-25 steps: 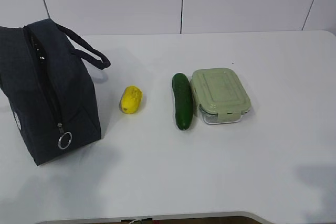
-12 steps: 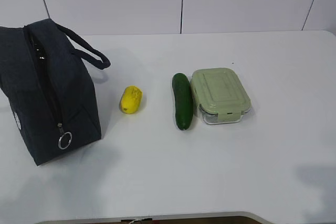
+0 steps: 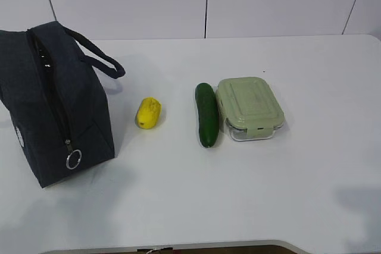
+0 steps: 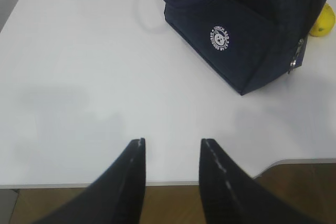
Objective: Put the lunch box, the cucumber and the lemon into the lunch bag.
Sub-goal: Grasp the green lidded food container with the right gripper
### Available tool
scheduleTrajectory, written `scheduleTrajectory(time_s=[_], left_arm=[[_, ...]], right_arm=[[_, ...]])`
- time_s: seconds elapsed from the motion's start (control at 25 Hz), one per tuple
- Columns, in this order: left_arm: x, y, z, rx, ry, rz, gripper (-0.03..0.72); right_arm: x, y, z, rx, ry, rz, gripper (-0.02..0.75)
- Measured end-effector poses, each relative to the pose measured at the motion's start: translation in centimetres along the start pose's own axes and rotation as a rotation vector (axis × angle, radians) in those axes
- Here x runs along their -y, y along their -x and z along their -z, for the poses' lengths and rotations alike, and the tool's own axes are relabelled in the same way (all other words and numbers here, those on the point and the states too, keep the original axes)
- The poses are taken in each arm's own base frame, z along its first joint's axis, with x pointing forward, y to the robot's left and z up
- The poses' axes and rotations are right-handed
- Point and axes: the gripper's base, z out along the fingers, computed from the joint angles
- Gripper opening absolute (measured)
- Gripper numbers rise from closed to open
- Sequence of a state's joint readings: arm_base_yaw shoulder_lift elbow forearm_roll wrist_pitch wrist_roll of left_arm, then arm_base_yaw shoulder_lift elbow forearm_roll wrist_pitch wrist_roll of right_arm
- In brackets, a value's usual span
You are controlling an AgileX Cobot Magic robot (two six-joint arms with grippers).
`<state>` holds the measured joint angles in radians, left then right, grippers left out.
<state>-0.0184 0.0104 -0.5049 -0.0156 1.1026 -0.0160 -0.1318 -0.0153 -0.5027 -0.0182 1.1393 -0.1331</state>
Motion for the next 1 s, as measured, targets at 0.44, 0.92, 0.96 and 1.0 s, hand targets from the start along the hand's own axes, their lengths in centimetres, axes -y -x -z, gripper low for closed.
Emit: scheduleTrajectory(time_s=[0.44,0.92,0.96,1.0], left_arm=[[0.0,0.0,0.0,0.0,0.0,0.0,0.242],[0.0,0.0,0.0,0.0,0.0,0.0,0.242],[0.0,0.0,0.0,0.0,0.0,0.0,0.242],[0.0,0.0,0.0,0.0,0.0,0.0,0.242]], right_arm=[[0.0,0.0,0.0,0.0,0.0,0.0,0.354],[0.0,0.0,0.0,0.0,0.0,0.0,0.354],[0.0,0.0,0.0,0.0,0.0,0.0,0.354],[0.0,0.0,0.0,0.0,0.0,0.0,0.355]])
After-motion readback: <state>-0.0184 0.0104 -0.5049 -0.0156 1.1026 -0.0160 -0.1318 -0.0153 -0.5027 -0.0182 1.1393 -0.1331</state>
